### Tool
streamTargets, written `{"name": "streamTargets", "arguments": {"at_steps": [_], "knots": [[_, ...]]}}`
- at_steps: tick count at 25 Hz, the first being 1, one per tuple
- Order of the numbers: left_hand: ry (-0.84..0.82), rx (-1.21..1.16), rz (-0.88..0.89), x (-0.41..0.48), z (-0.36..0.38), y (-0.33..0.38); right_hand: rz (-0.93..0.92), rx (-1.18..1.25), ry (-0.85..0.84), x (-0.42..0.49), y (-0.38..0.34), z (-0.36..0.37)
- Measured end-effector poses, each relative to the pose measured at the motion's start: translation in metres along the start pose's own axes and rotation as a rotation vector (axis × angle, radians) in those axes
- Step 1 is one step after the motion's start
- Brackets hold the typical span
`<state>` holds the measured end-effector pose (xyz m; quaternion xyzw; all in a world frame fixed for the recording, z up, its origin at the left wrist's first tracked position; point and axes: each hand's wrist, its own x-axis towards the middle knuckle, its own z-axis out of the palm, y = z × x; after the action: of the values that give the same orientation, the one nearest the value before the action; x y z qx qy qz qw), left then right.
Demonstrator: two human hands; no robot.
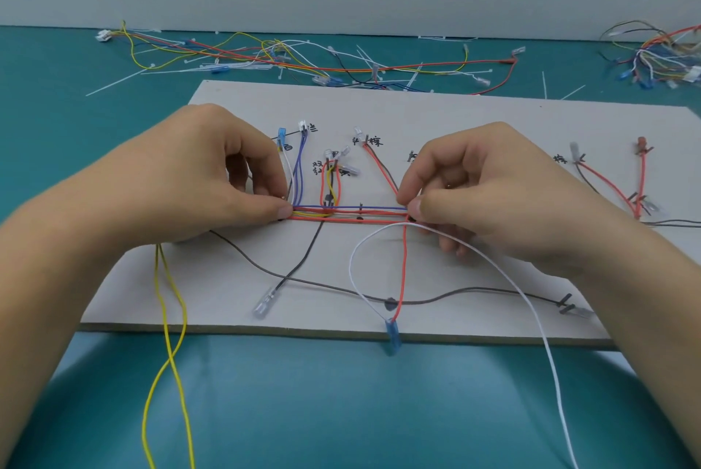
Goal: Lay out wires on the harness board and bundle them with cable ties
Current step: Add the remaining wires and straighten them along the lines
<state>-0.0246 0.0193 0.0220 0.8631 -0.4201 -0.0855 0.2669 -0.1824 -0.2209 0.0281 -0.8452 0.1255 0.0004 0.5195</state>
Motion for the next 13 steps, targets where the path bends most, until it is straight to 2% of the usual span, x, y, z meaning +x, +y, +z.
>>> {"name": "streamTargets", "arguments": {"at_steps": [5,9,13], "knots": [[-0.07,-0.02,-0.039,-0.0004,-0.0099,-0.0051,-0.029,0.0,0.037,0.0028,0.003,0.0033],[-0.053,-0.038,-0.019,-0.0002,-0.0079,-0.0019,-0.065,-0.012,0.098,0.0043,0.0036,0.0051],[-0.038,-0.018,-0.028,-0.0004,-0.004,-0.001,-0.114,0.08,0.176,0.0073,0.0012,0.0076]]}}
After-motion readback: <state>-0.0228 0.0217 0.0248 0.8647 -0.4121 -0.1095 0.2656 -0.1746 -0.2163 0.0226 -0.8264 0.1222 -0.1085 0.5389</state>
